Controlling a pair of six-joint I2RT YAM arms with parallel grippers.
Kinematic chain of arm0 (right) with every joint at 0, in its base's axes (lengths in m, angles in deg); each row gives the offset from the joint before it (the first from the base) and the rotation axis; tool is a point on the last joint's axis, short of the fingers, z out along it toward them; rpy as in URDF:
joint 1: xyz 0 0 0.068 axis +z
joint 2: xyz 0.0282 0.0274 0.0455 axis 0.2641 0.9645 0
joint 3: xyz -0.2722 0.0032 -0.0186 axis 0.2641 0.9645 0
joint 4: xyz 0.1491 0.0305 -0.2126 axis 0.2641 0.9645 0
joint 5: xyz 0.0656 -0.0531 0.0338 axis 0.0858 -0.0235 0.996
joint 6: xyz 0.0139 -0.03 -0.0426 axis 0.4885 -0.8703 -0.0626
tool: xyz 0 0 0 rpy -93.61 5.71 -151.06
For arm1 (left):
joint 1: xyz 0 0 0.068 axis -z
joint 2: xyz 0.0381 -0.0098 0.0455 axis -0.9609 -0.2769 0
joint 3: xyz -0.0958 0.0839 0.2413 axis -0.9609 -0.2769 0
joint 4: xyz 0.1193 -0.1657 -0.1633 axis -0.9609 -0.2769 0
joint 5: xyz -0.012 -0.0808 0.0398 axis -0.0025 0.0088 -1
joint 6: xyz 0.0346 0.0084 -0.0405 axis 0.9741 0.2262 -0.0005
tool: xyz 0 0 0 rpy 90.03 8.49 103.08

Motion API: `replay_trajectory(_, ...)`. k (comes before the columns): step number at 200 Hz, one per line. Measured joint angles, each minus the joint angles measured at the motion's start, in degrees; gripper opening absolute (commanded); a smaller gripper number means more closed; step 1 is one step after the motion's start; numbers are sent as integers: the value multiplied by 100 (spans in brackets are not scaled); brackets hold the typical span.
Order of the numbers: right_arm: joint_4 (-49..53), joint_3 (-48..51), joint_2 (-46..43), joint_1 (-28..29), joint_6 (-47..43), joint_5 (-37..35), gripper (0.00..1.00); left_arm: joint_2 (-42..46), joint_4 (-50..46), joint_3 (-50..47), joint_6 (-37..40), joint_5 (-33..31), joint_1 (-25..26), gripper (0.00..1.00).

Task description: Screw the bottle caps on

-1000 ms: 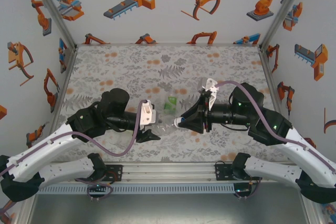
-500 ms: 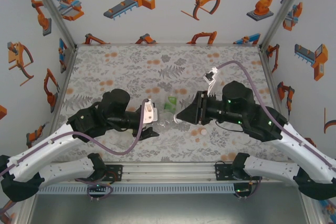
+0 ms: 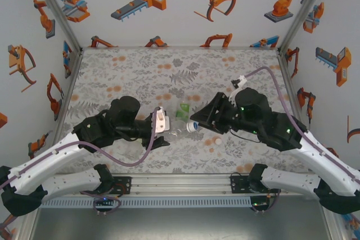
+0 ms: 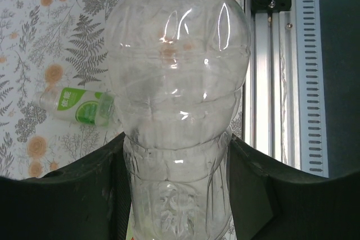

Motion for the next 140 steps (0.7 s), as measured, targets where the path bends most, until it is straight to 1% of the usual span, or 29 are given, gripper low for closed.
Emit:
replay_trajectory(40, -50, -382, -302, 0, -1655, -160, 58, 39, 13, 0, 0, 42, 13, 0)
replay_trajectory(41, -70, -387, -334, 0, -1821, -153, 58, 42, 13, 0, 0, 46, 13, 0)
replay_trajectory(52, -92, -387, -402, 0, -2116, -133, 58, 50, 15, 0, 0, 57, 15, 0)
replay_trajectory(59, -127, -387, -479, 0, -2457, -79, 58, 61, 15, 0, 0, 76, 20, 0)
replay_trajectory(75, -208, -387, -546, 0, -2927, 66, 57, 81, 15, 0, 0, 92, 20, 0)
replay_trajectory(140, -422, -372, -474, 0, -4559, 852, 58, 103, 33, 0, 0, 94, 20, 0)
